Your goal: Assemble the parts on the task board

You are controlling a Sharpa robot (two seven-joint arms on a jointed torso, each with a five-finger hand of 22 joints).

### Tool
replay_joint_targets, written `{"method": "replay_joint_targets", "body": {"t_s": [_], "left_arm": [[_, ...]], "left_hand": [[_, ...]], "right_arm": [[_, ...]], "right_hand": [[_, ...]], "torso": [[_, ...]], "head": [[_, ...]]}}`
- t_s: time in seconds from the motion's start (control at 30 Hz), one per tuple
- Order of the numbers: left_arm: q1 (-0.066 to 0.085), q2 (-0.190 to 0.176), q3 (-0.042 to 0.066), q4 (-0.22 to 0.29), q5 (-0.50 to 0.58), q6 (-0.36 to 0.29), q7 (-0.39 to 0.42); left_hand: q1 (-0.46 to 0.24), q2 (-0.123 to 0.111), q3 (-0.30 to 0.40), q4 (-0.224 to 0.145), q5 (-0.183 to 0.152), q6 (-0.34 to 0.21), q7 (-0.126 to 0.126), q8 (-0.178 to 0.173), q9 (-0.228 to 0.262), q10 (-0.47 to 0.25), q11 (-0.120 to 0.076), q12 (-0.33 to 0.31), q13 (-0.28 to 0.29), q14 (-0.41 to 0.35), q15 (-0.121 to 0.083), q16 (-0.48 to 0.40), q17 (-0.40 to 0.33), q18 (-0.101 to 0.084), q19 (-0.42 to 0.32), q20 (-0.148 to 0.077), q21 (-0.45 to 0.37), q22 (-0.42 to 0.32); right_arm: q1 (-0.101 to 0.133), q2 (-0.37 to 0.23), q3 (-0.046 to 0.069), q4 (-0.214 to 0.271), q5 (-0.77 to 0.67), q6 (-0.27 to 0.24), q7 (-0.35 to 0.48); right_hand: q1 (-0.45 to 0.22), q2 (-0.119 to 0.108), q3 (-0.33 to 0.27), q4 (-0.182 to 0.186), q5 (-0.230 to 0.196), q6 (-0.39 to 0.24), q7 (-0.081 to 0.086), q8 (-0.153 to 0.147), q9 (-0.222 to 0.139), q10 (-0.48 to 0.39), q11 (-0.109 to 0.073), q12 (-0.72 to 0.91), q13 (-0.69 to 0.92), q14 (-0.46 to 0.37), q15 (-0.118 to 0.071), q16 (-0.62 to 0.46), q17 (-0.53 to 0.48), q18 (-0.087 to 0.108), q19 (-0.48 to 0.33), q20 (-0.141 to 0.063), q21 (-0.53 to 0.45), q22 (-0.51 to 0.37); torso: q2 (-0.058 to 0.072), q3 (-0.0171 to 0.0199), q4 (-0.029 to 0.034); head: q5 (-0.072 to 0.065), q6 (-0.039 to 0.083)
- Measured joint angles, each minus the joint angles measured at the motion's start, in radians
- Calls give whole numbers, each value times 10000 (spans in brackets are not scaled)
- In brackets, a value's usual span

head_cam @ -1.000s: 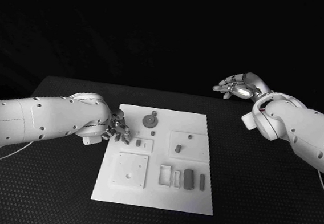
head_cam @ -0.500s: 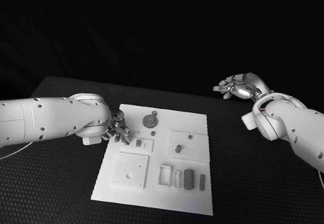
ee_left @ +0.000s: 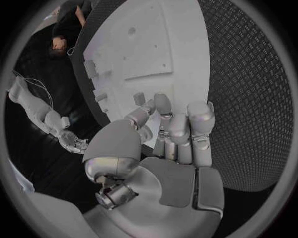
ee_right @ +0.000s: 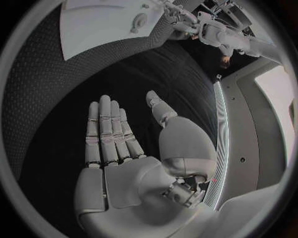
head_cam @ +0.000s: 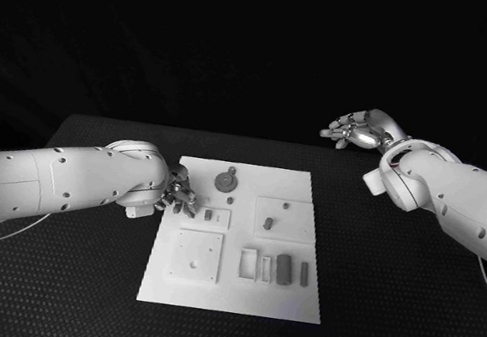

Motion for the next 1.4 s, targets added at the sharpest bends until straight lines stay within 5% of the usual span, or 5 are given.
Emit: {"method": "replay_joint_targets", "body": {"t_s": [0.1,0.3,0.83,1.13,1.4], "left_arm": [[-22,34,5,-27,-20,-43,-2],[-96,108,28,-89,-61,-144,-3],[-112,116,33,-77,-163,-180,4],[-133,109,20,-74,-215,-209,5],[-155,115,13,-74,-217,-210,16]], "left_hand": [[0,0,16,15,186,2,3,35,23,1,1,31,-7,0,0,0,0,0,0,0,0,-17],[-1,-1,55,55,603,38,38,-60,1170,27,26,31,-13,-1,1,-1,1,-11,22,-19,0,-17],[-92,-107,54,55,608,70,69,-100,1464,54,53,30,-22,-4,4,-1,-8,-66,18,-62,-37,-16],[-520,-545,-534,235,776,282,-142,-215,2332,76,33,30,-46,-6,4,-1,-35,-48,-3,-81,-77,-38],[-930,-919,-899,345,665,341,-201,-352,2286,110,3,30,-70,-78,-67,-1,-65,88,-18,-104,-157,-66]], "right_arm": [[0,4,0,-2,0,2,0],[0,7,0,-6,2,6,0],[-2,-1,0,4,8,14,0],[-6,-8,0,2,13,20,0],[-8,-14,0,3,17,31,0]], "right_hand": [[0,0,0,0,0,0,0,0,0,0,0,0,0,0,0,0,0,0,0,0,0,0],[0,0,0,0,0,0,-1,0,-1,0,0,0,-13,0,-1,-5,0,0,0,0,0,0],[0,0,0,0,0,1,-1,0,-1,0,0,0,-48,1,-2,-40,1,1,-37,37,0,0],[0,0,0,0,0,1,-1,0,-1,0,0,0,-53,1,-2,-54,1,1,-37,37,-37,1],[0,0,0,0,0,1,-1,0,-2,0,0,0,-74,0,-2,-77,1,1,-37,37,-37,1]], "torso": [[2,1,-1],[2,1,-10],[2,-11,0],[1,-12,6],[-2,-15,12]], "head": [[-5,-12],[-14,-26],[-55,-73],[-65,-80],[-65,-67]]}}
